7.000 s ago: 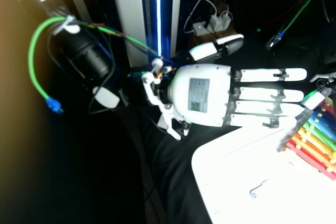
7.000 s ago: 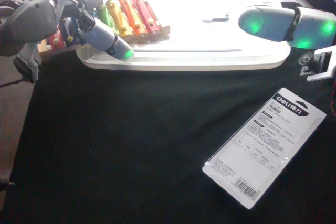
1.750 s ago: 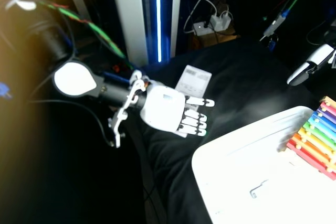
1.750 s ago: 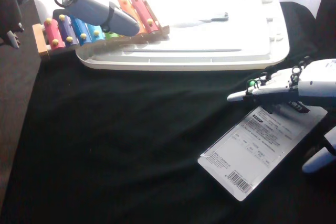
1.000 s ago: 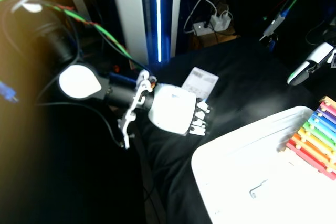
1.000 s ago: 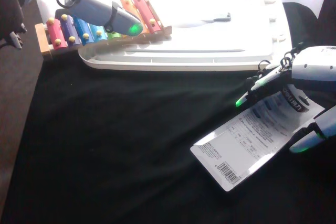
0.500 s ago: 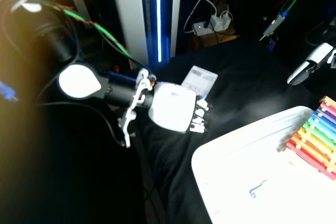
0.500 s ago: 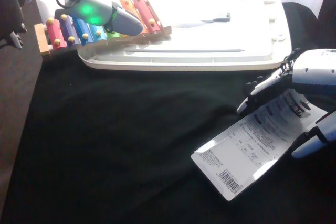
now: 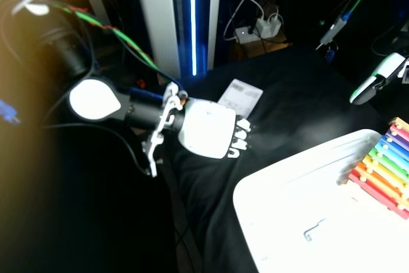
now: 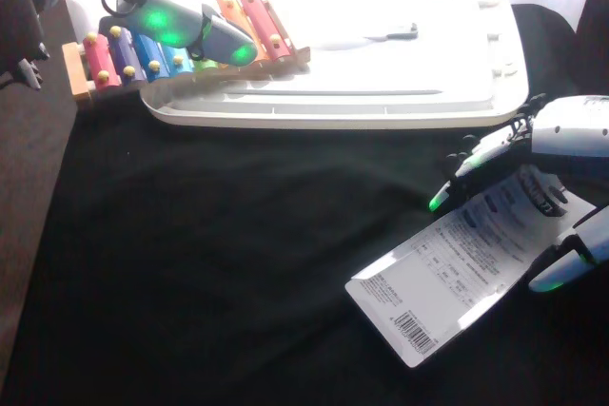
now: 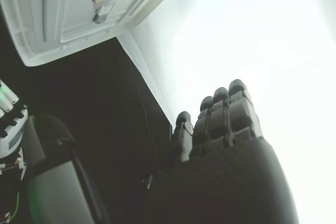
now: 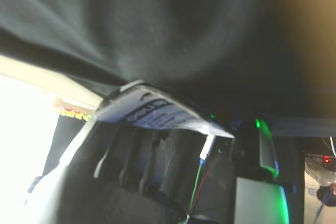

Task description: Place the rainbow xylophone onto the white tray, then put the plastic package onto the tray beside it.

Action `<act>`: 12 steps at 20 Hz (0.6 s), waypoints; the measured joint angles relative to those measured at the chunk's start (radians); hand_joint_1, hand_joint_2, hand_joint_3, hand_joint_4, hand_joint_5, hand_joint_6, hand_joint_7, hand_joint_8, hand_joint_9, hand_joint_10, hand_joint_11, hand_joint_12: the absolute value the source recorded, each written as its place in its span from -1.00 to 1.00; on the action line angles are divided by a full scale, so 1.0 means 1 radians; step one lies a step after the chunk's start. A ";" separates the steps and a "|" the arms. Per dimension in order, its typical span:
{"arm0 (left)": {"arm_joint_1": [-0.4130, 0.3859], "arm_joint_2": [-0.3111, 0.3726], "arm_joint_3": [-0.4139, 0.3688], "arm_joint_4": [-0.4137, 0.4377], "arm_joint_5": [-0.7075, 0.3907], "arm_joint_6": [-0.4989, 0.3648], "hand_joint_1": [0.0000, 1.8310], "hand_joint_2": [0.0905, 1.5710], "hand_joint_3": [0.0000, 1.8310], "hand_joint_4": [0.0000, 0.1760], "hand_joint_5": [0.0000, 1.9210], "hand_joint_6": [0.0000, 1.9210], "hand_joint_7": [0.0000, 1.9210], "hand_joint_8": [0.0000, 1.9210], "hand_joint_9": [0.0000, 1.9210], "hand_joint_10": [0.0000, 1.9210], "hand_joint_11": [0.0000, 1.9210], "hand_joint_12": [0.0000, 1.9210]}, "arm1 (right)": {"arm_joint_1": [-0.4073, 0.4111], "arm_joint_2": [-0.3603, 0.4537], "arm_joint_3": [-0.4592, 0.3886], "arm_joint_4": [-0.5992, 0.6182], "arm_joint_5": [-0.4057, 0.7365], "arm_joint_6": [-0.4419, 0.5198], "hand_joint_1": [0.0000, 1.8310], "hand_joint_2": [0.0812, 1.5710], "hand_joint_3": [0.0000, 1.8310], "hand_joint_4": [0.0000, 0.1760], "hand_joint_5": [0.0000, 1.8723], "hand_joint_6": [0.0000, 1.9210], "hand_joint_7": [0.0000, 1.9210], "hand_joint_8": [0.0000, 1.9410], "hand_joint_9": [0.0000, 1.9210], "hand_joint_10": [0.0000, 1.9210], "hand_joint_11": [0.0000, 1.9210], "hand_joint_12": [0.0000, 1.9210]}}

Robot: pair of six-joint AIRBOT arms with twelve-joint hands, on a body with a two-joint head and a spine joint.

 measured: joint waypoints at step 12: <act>0.010 -0.003 0.001 0.000 0.005 0.000 -0.21 -0.21 -1.00 1.00 -1.00 -1.00 -1.00 -1.00 -1.00 -1.00 -1.00 -1.00 | 0.078 0.031 -0.003 -0.040 0.003 -0.005 0.31 0.48 -1.00 -1.00 -0.13 0.20 -0.07 0.31 -0.27 0.30 -0.39 0.60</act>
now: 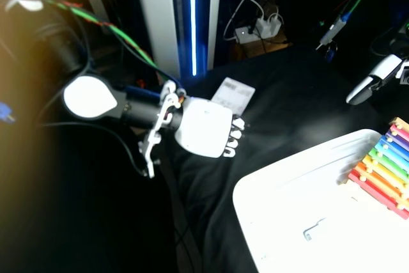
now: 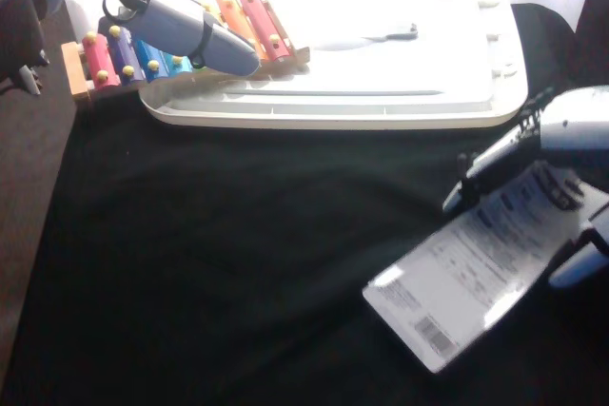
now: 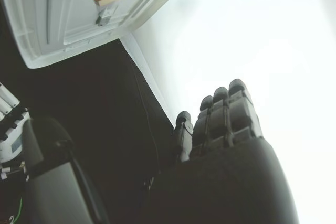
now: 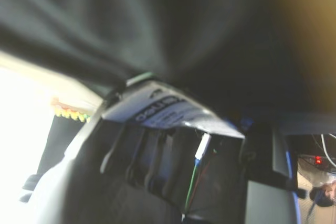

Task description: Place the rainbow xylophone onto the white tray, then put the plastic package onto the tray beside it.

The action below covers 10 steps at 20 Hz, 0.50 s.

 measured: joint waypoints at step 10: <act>0.004 -0.012 0.008 0.000 0.013 0.002 -0.17 -0.18 -0.99 1.00 -1.00 -1.00 -1.00 -1.00 -1.00 -1.00 -1.00 -1.00 | 0.144 0.014 0.034 0.040 -0.027 -0.095 0.37 0.41 -1.00 -1.00 -0.05 0.02 0.03 0.25 -0.05 0.47 -0.14 0.79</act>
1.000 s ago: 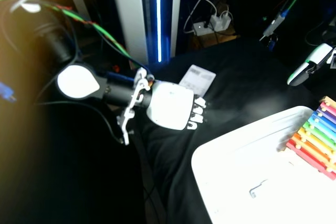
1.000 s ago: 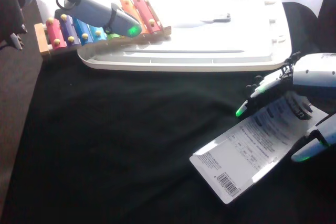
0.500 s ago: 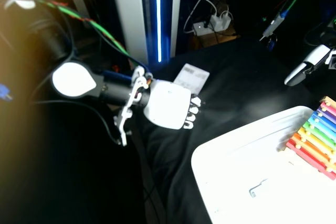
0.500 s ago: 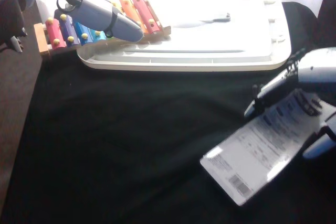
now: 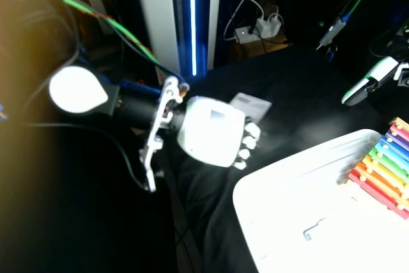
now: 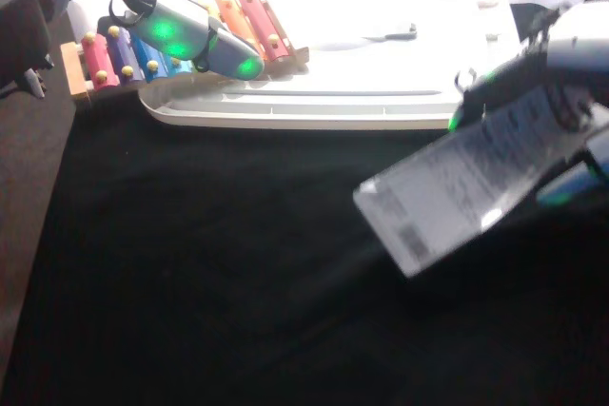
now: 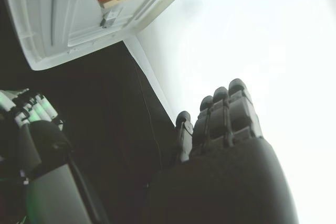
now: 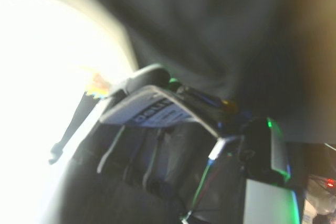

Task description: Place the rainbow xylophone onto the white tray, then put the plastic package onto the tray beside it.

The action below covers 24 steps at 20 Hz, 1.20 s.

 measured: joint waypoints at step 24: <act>0.000 0.001 -0.021 0.011 0.000 0.000 -0.06 -0.21 -1.00 0.85 -1.00 -1.00 -1.00 -1.00 -1.00 -1.00 -0.98 -0.99 | 0.309 -0.255 0.319 -0.141 -0.323 0.068 0.51 0.35 -1.00 -1.00 -0.04 0.16 0.12 -0.19 0.05 0.09 -0.14 0.26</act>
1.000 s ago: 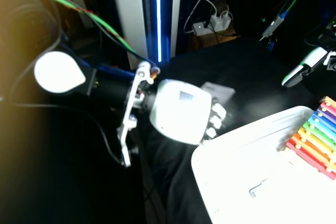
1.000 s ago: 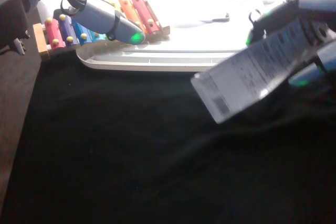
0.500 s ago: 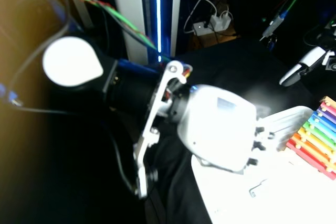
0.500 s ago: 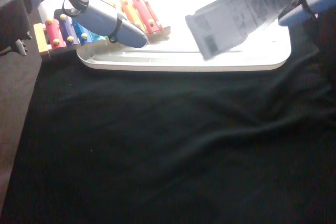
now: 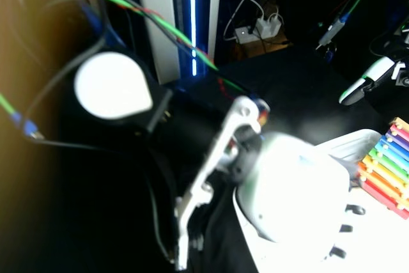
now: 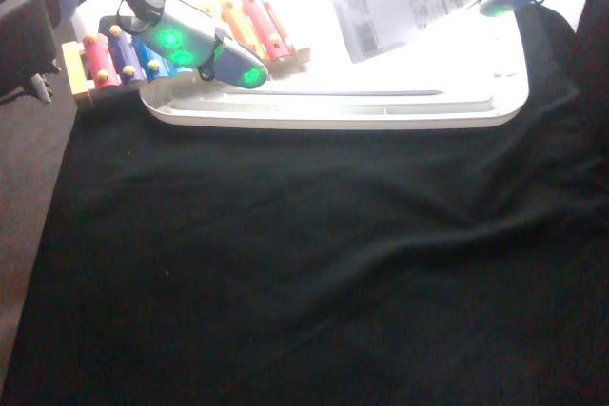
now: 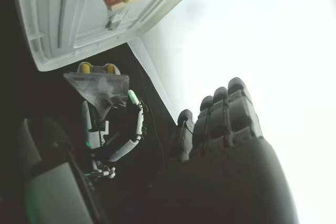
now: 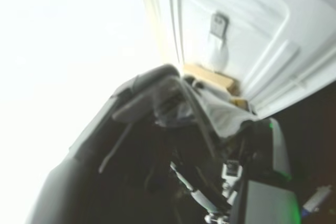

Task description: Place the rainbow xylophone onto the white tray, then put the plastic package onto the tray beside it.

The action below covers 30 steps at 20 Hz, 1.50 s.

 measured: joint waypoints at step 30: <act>0.000 0.020 -0.038 0.017 -0.025 0.000 -0.12 -0.16 -0.99 1.00 -1.00 -1.00 -1.00 -1.00 -1.00 -1.00 -1.00 -1.00 | -0.157 -0.232 0.282 0.028 -0.031 0.157 0.25 0.45 -1.00 -1.00 -0.07 0.19 -0.15 -0.54 -0.16 -0.60 -0.47 0.15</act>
